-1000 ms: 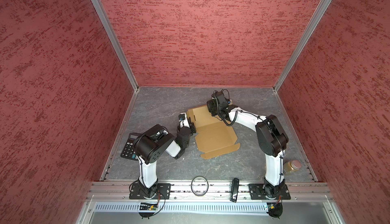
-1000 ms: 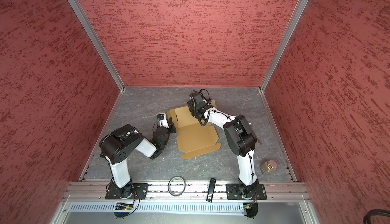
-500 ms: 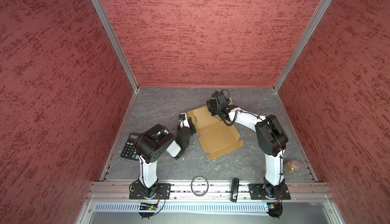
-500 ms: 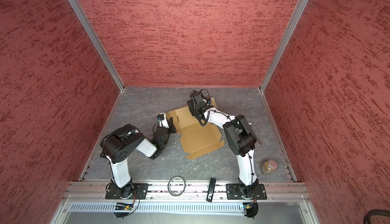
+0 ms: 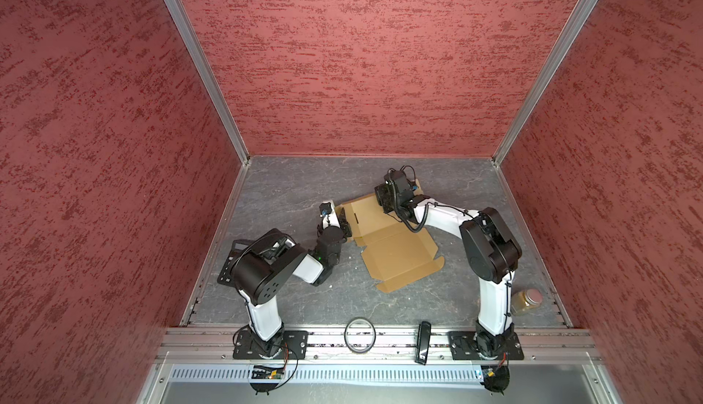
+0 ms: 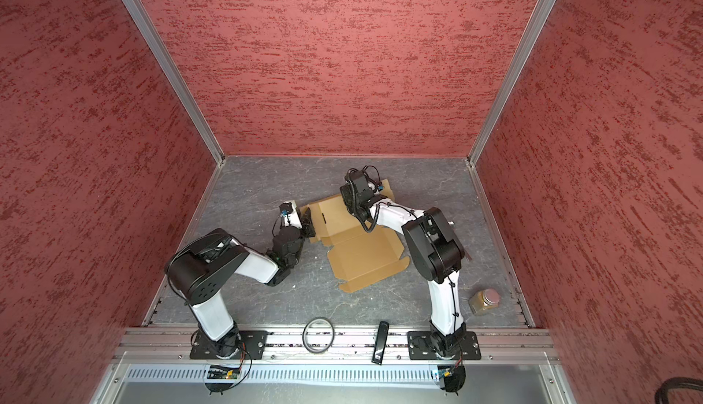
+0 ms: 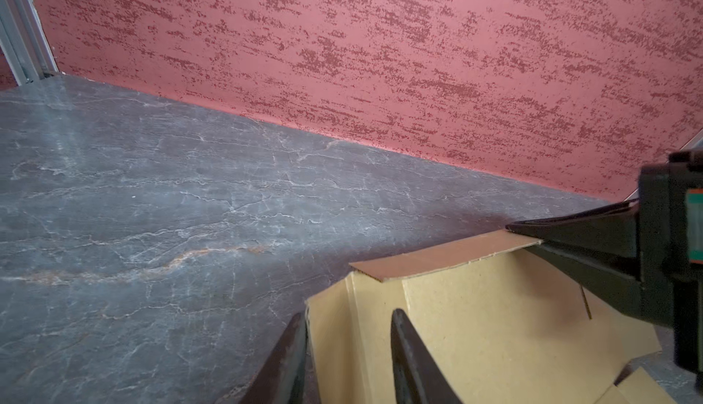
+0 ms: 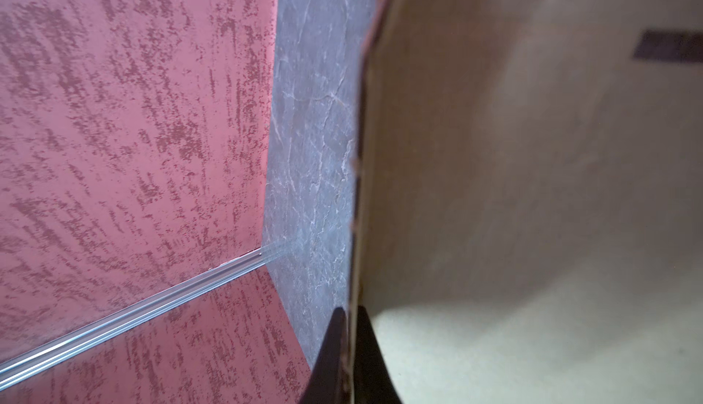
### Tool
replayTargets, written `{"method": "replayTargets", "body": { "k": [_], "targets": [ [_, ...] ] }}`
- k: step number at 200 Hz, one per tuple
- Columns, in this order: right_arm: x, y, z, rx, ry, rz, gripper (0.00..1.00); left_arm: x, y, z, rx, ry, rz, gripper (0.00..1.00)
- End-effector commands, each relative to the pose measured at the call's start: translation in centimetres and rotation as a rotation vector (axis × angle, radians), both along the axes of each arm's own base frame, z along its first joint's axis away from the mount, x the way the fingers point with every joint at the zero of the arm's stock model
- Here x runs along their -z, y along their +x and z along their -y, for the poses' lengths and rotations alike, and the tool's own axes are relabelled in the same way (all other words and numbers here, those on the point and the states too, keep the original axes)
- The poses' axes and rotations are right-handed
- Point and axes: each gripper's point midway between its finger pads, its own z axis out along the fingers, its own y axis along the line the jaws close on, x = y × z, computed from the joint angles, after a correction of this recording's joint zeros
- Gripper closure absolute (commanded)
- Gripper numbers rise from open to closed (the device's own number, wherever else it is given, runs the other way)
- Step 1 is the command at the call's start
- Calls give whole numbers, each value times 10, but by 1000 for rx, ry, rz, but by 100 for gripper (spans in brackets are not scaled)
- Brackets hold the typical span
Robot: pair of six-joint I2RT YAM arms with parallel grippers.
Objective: Fold the paper box
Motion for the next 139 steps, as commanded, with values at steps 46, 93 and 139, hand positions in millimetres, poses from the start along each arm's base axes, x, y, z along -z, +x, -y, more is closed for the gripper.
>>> {"method": "replayTargets", "body": {
  "k": [46,93,139],
  "targets": [
    [-51,7,10,17,70,134,92,3,-13,-15,-53,25,-79,60],
    [-65,4,11,-19,79,189,92,1,-16,-29,-88,3,-114,58],
    [-62,-9,16,-59,91,224,92,-5,-15,-50,-98,-36,-154,55]
  ]
}}
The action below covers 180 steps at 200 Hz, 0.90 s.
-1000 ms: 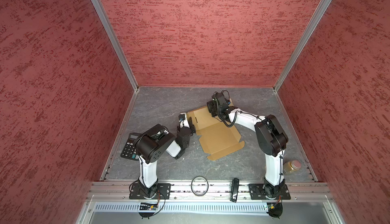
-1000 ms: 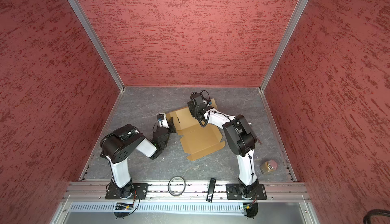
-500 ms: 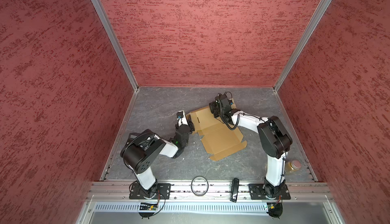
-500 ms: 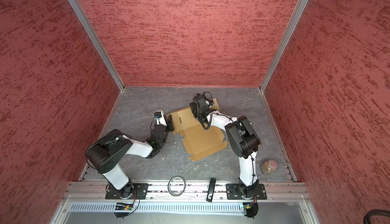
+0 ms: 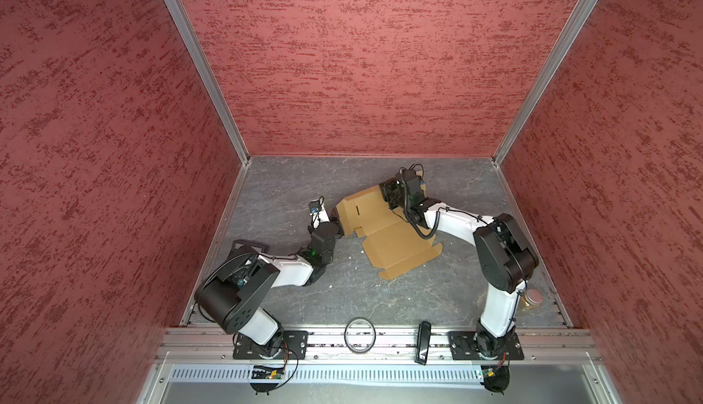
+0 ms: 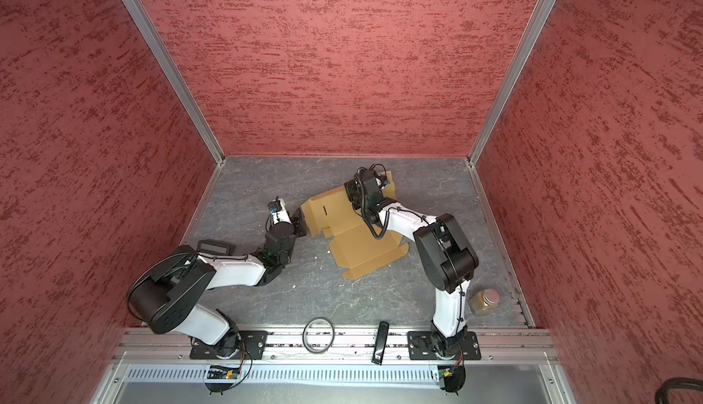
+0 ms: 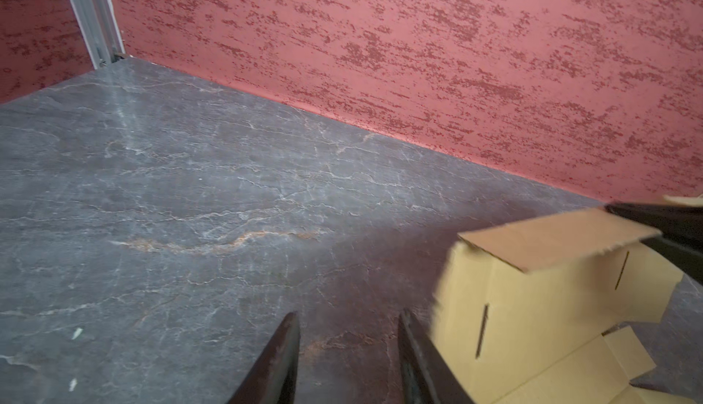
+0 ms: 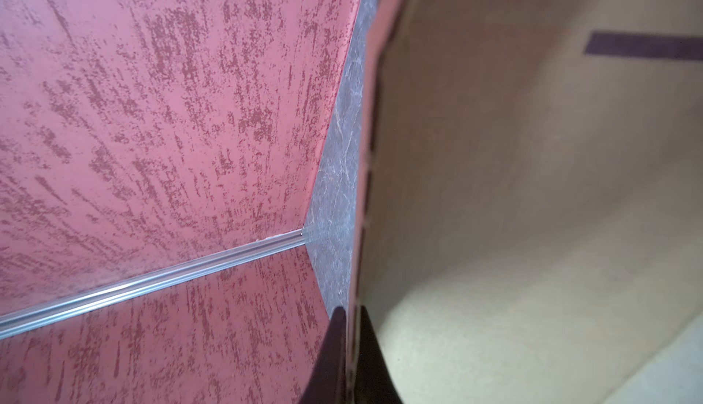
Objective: Fold the paper box
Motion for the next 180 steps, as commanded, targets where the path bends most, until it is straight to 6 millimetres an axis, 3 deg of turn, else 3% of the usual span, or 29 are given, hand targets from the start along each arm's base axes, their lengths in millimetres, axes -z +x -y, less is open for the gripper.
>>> {"method": "replayTargets", "body": {
  "k": [1,31,62,122,147,180],
  "targets": [
    [-21,-2,4,-15,45,66,92,8,-4,-12,-1,-7,-57,55],
    [-16,-9,10,-19,49,70,92,6,-3,-23,-1,-7,-80,52],
    [-18,-13,12,-26,52,90,92,17,2,-27,42,-25,-143,49],
    [-33,-15,13,-48,55,140,92,45,5,7,224,-47,-247,44],
    [-37,-17,13,-54,61,153,92,48,7,24,310,-65,-241,45],
    [-38,-20,12,-65,63,160,92,51,17,32,336,-72,-232,46]
  ]
}}
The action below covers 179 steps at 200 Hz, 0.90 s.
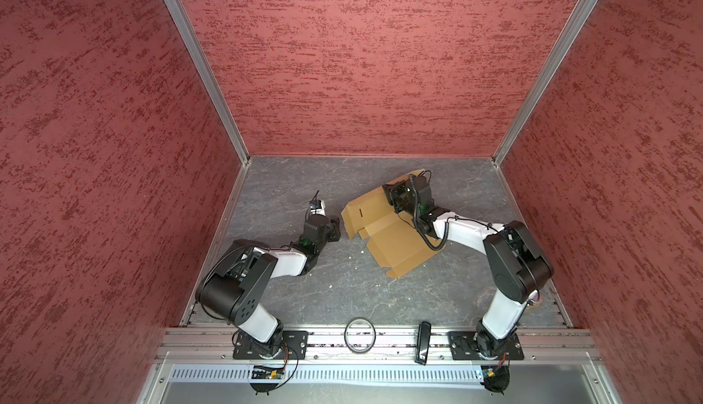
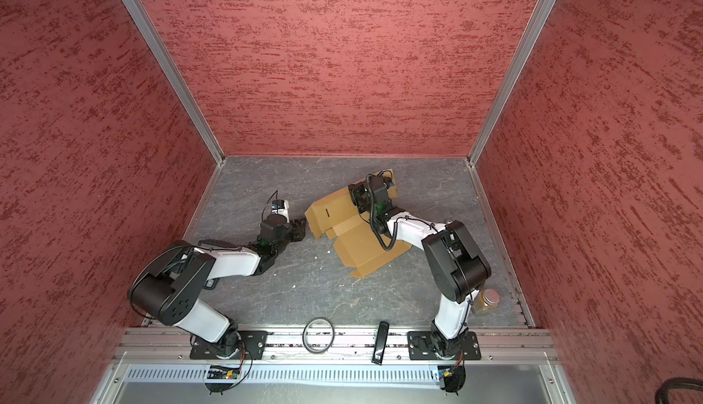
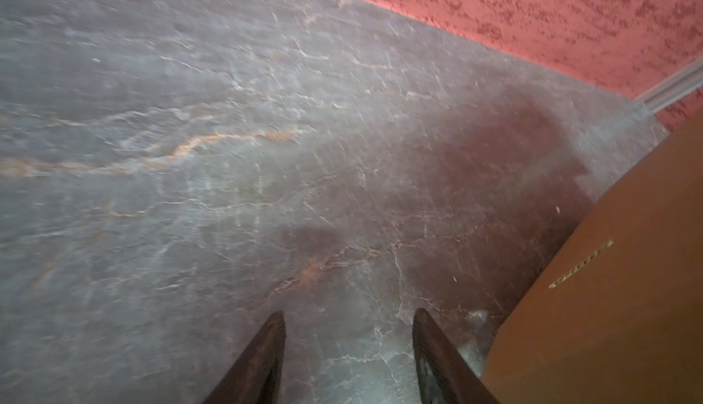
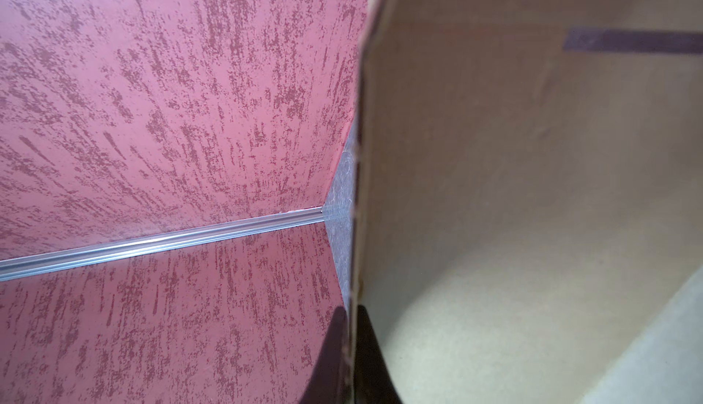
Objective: Fold the paper box
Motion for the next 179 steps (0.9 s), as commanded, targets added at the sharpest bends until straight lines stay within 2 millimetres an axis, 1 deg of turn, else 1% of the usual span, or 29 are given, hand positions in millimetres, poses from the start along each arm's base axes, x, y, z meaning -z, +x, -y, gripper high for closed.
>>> {"method": "replayTargets", "body": {
  "k": [1,23,56,92,120,179],
  "targets": [
    [-20,-1,5,0,30,53,92,-15,14,15,58,-41,56,46],
    [-18,-4,6,-4,32,54,92,-14,18,20,75,-45,56,47],
    [-14,-9,8,-5,35,52,92,-17,22,31,111,-60,65,47],
    [-15,-12,9,-9,39,61,92,-15,18,45,164,-55,64,48],
    [-19,-12,8,-15,45,75,93,-14,15,55,196,-50,68,48],
    [-21,-18,11,-24,38,105,93,-12,13,62,206,-68,79,48]
  ]
}}
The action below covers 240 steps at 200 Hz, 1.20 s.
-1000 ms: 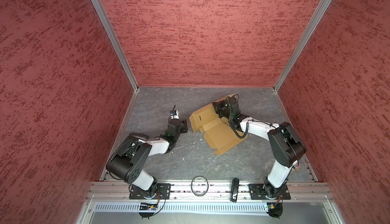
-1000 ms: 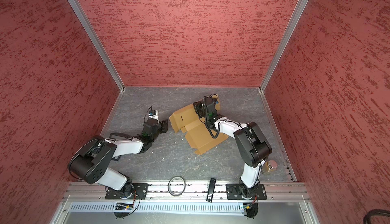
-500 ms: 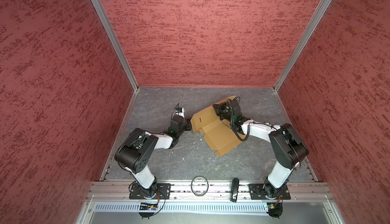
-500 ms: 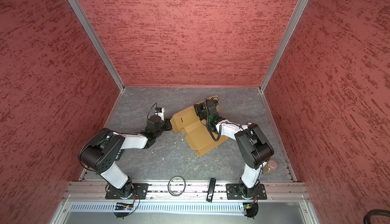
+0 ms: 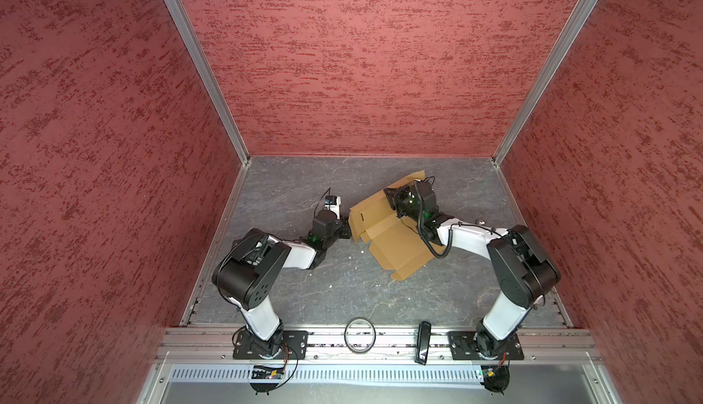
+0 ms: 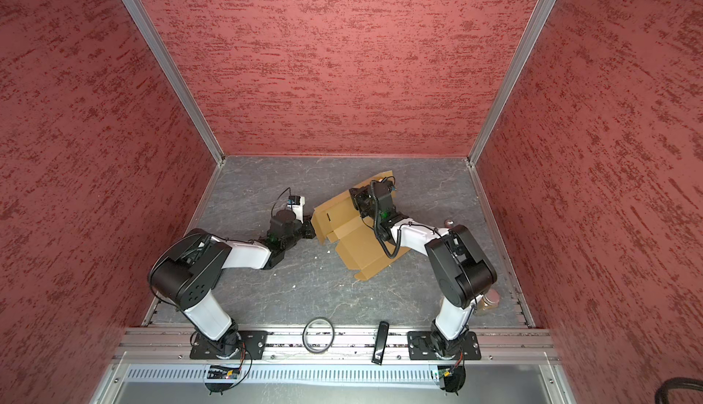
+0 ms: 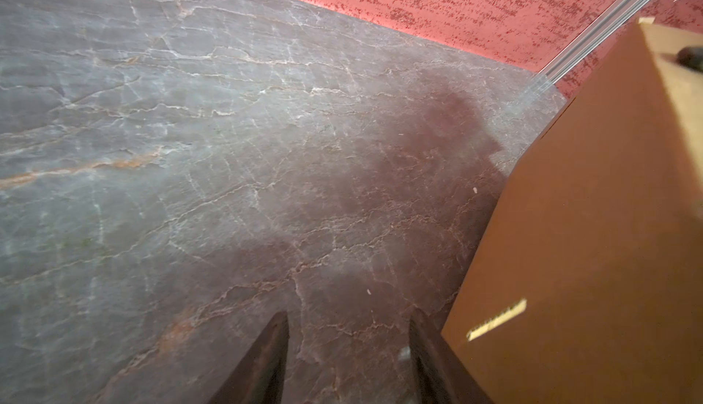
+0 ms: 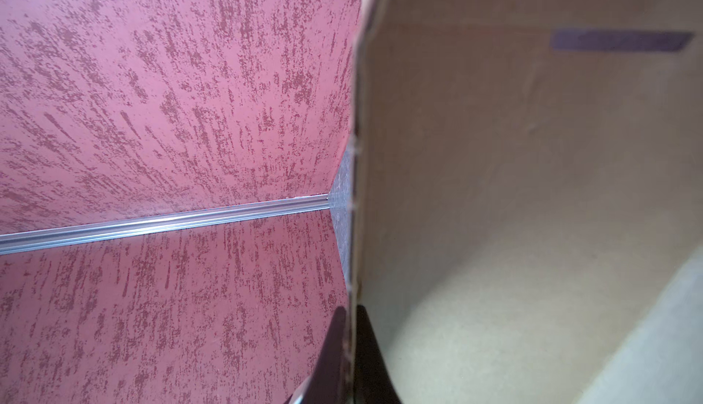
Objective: Fold the paper box
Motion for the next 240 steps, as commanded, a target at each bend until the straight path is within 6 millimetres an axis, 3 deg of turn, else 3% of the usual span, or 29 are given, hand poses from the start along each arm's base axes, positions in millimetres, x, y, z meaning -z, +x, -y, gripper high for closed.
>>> {"method": "replayTargets", "body": {
  "k": [1,75,130,240],
  "targets": [
    [-23,0,6,8,24,72,93,-4,2,8,23,-12,25,48],
    [-9,-11,6,-24,42,94,93,-3,-2,17,50,-5,22,48],
    [-9,-17,9,-27,42,123,93,-1,-11,27,71,4,12,47],
    [-42,-14,-8,-120,74,264,93,-6,-20,26,62,-2,22,42]
  ]
}}
